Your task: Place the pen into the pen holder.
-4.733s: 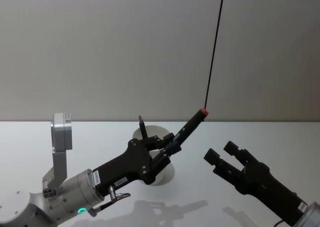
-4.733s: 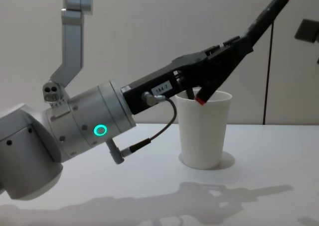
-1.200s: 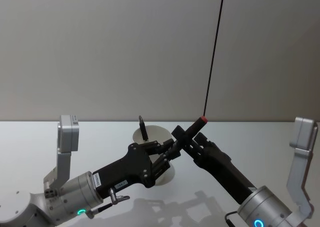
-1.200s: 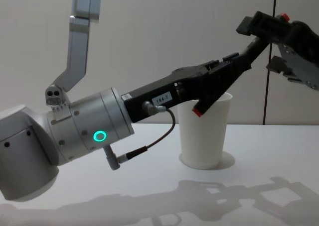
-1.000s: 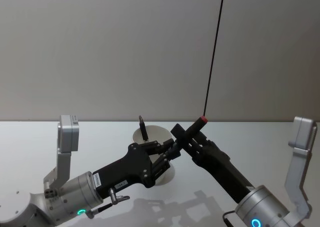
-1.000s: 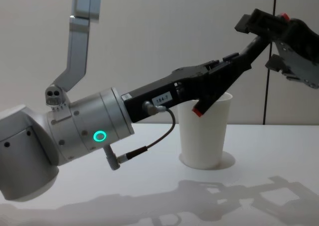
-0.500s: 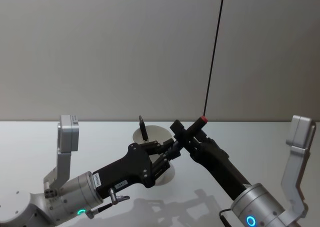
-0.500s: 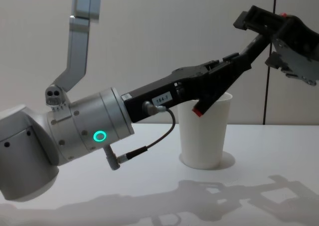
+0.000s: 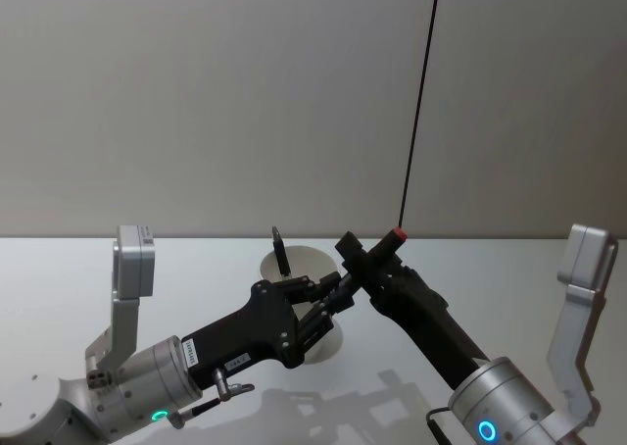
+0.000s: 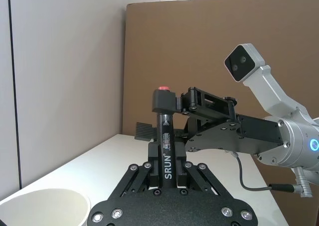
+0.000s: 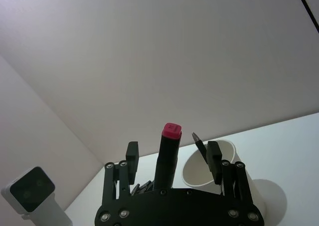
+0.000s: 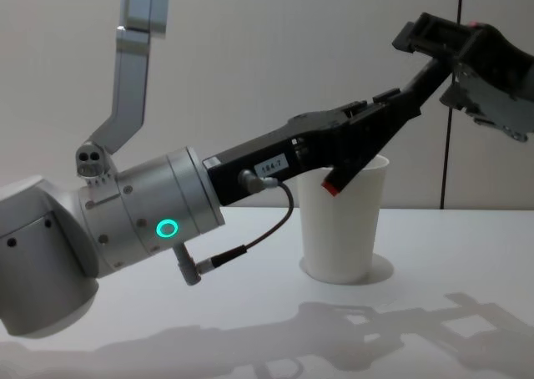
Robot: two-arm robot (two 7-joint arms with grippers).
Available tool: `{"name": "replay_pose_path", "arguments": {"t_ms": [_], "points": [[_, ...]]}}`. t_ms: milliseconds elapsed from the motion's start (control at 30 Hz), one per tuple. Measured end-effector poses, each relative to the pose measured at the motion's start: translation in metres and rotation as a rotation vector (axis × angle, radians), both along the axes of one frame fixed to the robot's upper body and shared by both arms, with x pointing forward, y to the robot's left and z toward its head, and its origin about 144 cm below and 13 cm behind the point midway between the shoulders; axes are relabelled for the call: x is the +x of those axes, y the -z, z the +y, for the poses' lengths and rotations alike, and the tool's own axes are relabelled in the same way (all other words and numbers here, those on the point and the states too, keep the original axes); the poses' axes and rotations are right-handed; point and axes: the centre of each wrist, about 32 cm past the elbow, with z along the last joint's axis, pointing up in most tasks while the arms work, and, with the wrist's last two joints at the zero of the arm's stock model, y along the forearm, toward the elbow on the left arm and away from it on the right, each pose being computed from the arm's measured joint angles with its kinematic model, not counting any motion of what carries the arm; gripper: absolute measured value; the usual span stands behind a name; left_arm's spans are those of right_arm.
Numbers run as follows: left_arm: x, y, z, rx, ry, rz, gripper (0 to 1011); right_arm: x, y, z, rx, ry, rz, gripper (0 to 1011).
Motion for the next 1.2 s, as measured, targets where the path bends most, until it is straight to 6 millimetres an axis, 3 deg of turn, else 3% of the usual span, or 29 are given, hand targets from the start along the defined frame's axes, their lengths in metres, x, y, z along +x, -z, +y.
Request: {"name": "replay_pose_path", "arguments": {"t_ms": [33,100,200,633,833,1200], "points": [[0.0,0.0,0.0,0.0,0.0,0.0,182,0.0,0.0,0.0001,0.0,0.0,0.0,889],[0.0,0.0,0.0,0.0,0.0,0.0,182,0.0,-0.0001,0.0005,0.0,0.002,0.001,785],[0.0,0.0,0.0,0.0,0.0,0.0,182,-0.0001,-0.0001,0.0007,0.0,0.003,0.001,730],[0.0,0.0001,-0.0001,0.0,0.0,0.0,182,0.0,-0.0004,0.0018,0.001,0.005,0.001,291],[0.0,0.0001,-0.0001,0.001,0.0,0.0,182,-0.0001,-0.0004,0.0019,0.0,0.005,0.001,229],[0.0001,-0.0001,0.0002,0.0,0.0,0.0,204,0.0001,-0.0001,0.0014,-0.001,0.011,0.004,219]]}}
